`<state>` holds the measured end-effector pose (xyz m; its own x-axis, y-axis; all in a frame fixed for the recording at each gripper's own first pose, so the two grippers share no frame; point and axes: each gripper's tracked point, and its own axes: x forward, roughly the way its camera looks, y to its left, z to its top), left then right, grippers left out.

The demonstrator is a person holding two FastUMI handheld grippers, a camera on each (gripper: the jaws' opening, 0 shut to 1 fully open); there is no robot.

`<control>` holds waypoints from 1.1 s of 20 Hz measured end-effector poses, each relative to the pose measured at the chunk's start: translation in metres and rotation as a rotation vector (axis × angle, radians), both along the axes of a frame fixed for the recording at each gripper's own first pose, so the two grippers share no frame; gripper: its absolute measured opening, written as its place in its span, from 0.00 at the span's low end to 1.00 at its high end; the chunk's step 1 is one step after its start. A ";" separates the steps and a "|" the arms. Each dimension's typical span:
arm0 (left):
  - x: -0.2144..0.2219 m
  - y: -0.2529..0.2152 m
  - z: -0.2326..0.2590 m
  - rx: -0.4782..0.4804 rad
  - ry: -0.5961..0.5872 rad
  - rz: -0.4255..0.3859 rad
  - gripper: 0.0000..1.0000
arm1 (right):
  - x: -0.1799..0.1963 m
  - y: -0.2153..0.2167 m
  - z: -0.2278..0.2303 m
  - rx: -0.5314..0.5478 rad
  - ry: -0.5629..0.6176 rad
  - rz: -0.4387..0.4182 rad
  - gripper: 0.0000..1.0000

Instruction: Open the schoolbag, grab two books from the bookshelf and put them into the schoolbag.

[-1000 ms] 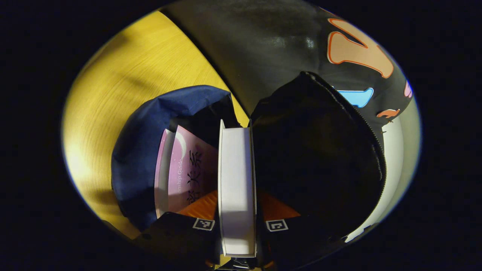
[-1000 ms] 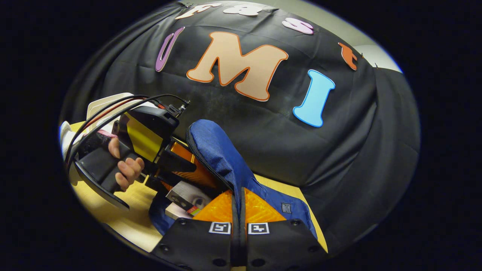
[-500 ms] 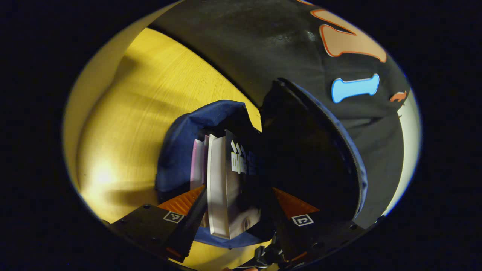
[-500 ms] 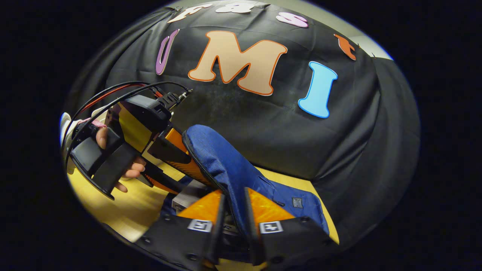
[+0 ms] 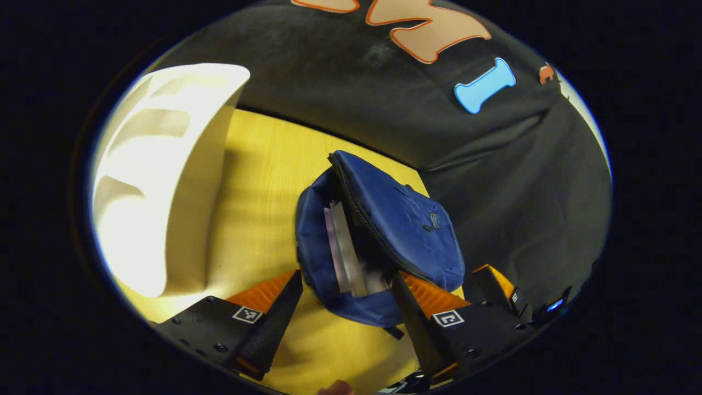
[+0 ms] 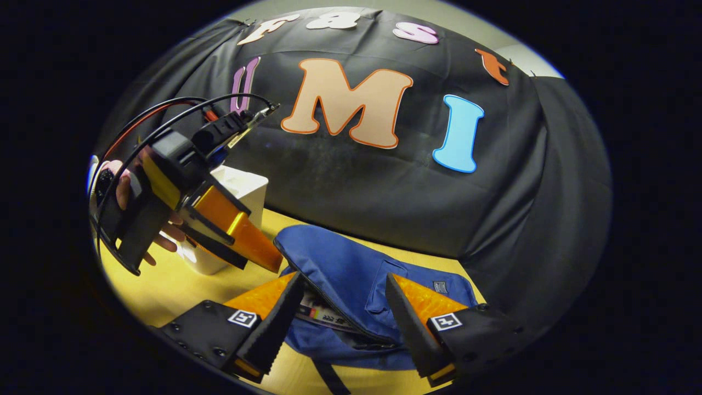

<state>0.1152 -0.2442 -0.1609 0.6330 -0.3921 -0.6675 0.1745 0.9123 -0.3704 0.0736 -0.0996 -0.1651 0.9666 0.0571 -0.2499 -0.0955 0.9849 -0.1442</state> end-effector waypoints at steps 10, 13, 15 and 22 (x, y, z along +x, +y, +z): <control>-0.060 0.068 0.101 0.196 -0.280 0.105 0.95 | -0.035 -0.002 0.077 0.077 -0.085 -0.091 0.90; -0.065 0.110 0.136 0.270 -0.421 0.208 0.95 | -0.042 0.014 0.106 0.074 -0.132 -0.068 0.95; -0.075 0.135 0.157 0.311 -0.498 0.277 0.95 | -0.049 0.029 0.122 0.082 -0.161 -0.043 1.00; -0.104 0.196 0.214 0.417 -0.710 0.483 0.94 | -0.076 0.069 0.151 0.102 -0.231 -0.016 0.90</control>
